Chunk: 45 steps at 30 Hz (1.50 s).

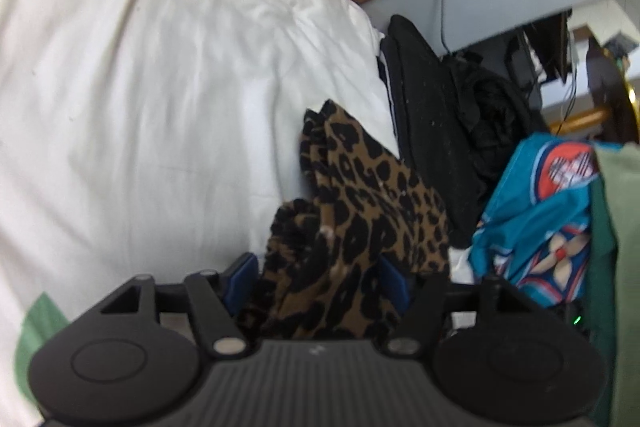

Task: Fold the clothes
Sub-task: 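Grip the leopard garment's edge with the left tool while the right tool presses it, then lift the leopard garment with both closed tools and hold it upright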

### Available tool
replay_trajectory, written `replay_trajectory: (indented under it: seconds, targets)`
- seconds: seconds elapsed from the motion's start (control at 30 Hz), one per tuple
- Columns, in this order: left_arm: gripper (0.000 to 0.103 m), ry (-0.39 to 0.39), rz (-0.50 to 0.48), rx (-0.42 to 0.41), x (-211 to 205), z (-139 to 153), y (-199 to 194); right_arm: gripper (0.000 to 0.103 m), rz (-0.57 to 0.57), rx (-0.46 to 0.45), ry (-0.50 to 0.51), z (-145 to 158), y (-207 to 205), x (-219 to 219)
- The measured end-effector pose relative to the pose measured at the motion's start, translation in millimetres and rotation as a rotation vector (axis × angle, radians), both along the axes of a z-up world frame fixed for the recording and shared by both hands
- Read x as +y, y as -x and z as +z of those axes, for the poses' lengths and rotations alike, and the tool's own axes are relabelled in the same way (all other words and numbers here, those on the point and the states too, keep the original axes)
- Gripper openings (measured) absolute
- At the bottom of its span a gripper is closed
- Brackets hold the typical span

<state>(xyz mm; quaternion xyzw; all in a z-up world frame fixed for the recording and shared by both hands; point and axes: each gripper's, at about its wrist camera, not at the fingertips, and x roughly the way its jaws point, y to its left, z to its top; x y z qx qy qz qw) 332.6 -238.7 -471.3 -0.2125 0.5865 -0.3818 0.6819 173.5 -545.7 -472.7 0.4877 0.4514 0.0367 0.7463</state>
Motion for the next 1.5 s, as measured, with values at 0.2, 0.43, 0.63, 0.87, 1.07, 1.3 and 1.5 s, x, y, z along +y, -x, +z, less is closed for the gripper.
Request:
replay_trajectory:
  seconds: [0.2,0.43,0.63,0.87,1.07,1.3,1.5]
  targets:
    - [0.032,0.000,-0.008,0.000,-3,0,-3,0.004,-0.004,0.004,0.014,2,-1,2]
    - [0.025,-0.005,-0.011,-0.076,0,24,5,0.004,0.010,-0.014,0.070,22,-2,6]
    - [0.024,0.021,0.038,-0.118,13,54,12,0.004,0.018,-0.040,0.093,55,-9,9]
    - [0.024,0.023,0.107,-0.180,28,109,21,0.004,0.045,-0.085,0.137,110,-16,21]
    - [0.024,0.022,0.107,-0.237,30,165,30,0.004,0.079,-0.133,0.197,168,-18,28]
    - [0.024,0.018,0.106,-0.295,24,233,44,0.004,0.107,-0.207,0.250,234,-11,28]
    - [0.024,0.032,0.112,-0.339,13,290,65,0.004,0.102,-0.272,0.273,290,5,19]
